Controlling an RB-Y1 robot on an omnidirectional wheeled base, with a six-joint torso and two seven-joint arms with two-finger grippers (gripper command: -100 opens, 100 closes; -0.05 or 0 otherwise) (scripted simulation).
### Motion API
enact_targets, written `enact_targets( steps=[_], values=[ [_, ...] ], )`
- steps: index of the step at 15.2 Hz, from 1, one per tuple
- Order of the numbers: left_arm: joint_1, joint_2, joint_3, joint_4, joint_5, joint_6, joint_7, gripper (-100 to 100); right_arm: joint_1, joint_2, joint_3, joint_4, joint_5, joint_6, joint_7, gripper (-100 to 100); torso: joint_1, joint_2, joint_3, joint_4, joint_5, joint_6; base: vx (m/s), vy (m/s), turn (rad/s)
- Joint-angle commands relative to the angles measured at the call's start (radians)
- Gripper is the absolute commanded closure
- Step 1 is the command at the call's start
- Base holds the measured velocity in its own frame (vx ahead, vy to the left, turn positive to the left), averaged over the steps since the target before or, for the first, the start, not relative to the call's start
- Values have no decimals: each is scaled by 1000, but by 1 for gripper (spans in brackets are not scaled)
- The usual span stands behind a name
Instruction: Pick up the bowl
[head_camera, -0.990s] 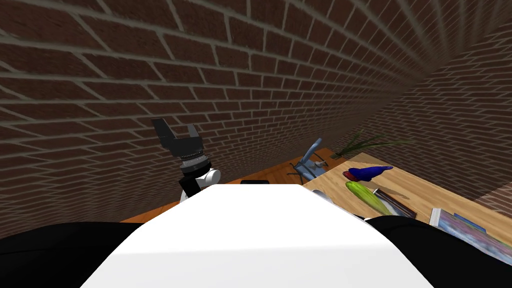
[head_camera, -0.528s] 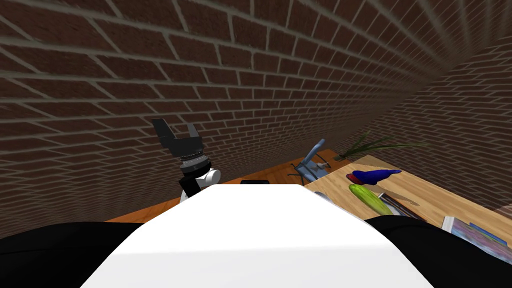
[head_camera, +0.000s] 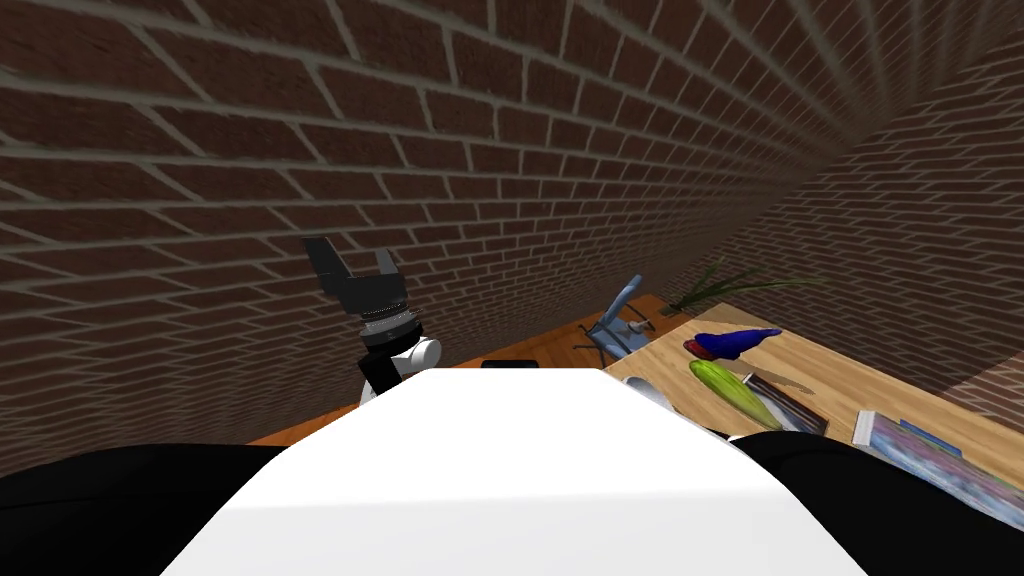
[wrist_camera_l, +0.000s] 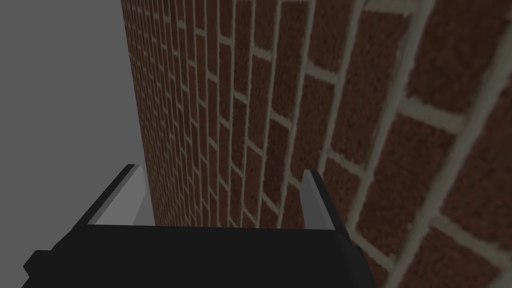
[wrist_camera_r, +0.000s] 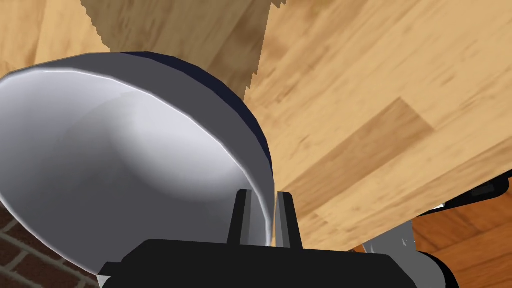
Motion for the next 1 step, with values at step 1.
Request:
enact_targets(
  steps=[1],
  values=[
    [0,0,0,0,0,0,0,0,0,0,0,0,0,0,0,100,0,0,0,0,0,0,11,7,-34]
  ],
)
